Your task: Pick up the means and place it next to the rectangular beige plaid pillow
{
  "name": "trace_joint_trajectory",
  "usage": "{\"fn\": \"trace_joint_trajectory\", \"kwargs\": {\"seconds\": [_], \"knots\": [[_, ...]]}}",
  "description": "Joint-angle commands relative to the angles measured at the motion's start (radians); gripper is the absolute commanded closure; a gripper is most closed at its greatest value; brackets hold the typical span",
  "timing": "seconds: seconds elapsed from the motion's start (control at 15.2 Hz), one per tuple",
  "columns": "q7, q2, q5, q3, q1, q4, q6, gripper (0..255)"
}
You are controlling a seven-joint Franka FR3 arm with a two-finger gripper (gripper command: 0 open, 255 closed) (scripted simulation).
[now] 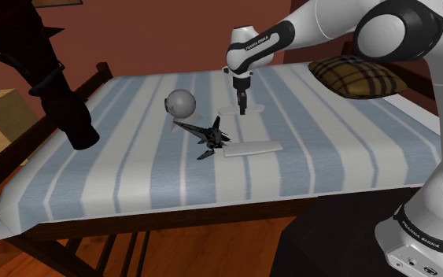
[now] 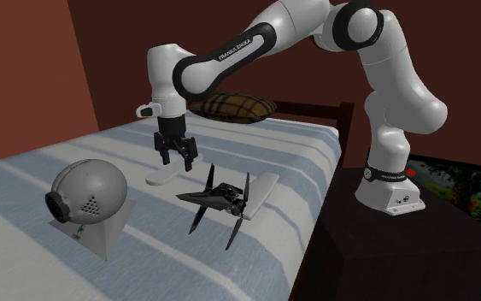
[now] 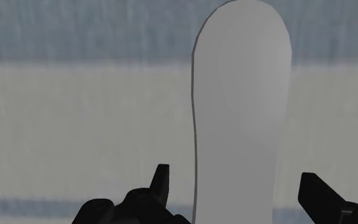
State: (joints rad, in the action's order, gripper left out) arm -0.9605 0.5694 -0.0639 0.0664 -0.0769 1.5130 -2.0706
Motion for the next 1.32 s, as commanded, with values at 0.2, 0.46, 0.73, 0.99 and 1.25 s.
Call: {"fn": "trace_joint_trajectory", "kwargs": {"seconds": [0.2,0.46,0.73,0.99,1.25], "knots": [[0.000,0.001,0.000,0.000,0.000,0.000,-0.002,0],[0.000,0.001,0.000,0.000,0.000,0.000,-0.002,255],[0.000,0.001,0.000,0.000,0.000,0.000,-0.002,255],[0.001,-0.004,0.000,0.000,-0.001,-0.005,0.008,255],[0.003,-0.024,0.003,0.001,-0.001,-0.028,0.052,255]]}}
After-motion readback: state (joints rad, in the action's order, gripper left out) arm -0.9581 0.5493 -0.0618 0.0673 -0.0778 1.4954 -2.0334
